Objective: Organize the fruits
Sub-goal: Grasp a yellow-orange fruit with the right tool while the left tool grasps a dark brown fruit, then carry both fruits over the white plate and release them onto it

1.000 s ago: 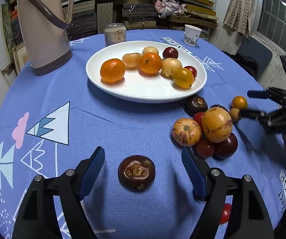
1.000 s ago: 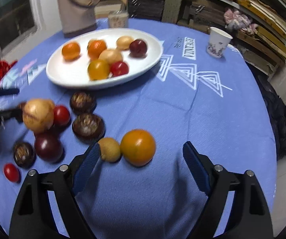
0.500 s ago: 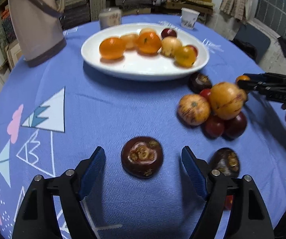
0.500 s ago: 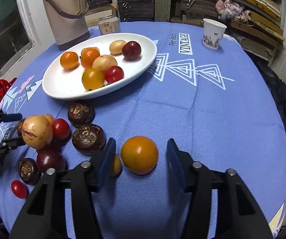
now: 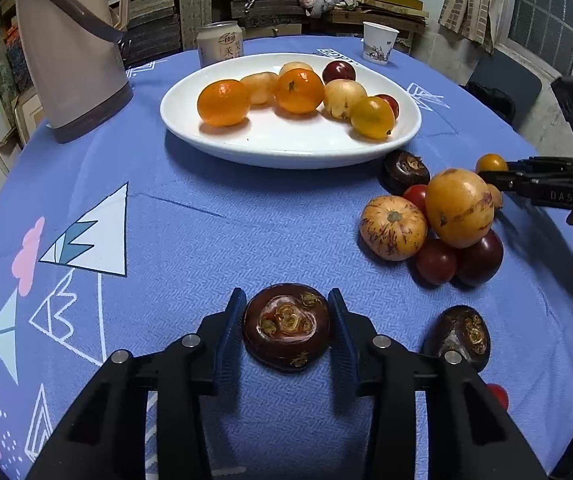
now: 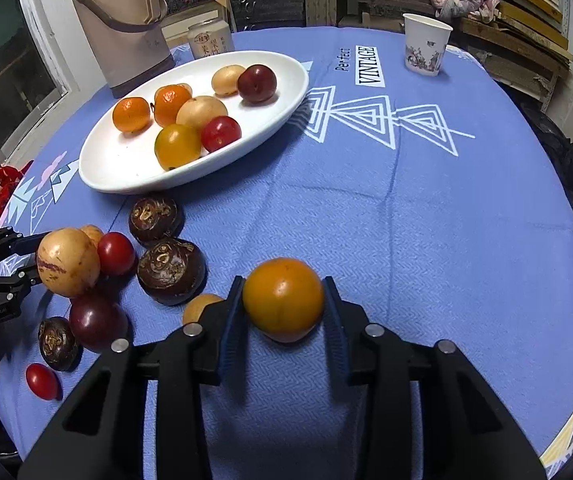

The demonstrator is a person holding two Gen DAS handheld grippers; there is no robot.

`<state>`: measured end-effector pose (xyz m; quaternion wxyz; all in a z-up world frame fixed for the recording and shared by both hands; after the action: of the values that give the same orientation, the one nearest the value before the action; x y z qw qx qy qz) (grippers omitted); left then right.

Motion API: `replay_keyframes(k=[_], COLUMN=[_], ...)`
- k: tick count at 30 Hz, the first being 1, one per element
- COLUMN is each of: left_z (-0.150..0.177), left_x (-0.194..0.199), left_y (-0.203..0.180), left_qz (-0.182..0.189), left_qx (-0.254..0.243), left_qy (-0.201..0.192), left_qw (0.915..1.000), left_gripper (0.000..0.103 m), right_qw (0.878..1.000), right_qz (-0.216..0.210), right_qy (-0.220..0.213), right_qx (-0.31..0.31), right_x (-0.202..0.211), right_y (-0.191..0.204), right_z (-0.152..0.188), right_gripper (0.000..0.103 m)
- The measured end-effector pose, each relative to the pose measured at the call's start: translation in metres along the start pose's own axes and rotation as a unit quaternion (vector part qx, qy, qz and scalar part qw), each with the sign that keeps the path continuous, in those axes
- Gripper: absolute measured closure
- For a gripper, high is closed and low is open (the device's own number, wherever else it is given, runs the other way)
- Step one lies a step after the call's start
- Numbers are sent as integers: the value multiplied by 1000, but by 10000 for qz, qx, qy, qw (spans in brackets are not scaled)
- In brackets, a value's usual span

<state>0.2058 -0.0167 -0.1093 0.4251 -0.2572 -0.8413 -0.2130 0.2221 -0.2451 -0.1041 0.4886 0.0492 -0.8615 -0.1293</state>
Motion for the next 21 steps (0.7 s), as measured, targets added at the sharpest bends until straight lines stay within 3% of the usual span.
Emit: replay_keyframes(k=[10, 13, 21], left_z=[-15, -19, -49], left_x=[20, 24, 20], left_y=[29, 32, 26], left_qz=[-210, -113, -69], left_qx=[695, 930, 1078], left_qy=[-638, -811, -615], left_qw=[9953, 9923, 9922], left_gripper=[61, 61, 61], right_qw=[9981, 9967, 9958], right_qz=[-438, -605, -760], right_qy=[-421, -482, -441], right_qx=[93, 243, 249], right_x=[19, 23, 21], right_y=[16, 27, 61], right_z=[-10, -8, -16], right_gripper=[65, 65, 65])
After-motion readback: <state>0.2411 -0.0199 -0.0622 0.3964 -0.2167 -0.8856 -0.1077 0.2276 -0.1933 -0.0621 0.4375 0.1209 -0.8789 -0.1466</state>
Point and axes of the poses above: each gripper's, at about its wrist camera, not at the fingertips, and x roughly against the way its jaws point, y to its left, z to its underside, the point moved 8 cm from there along -x, roughly the way its jaws point, and after that the axes turned 15 degrees about -x, right-handed, at the moved point
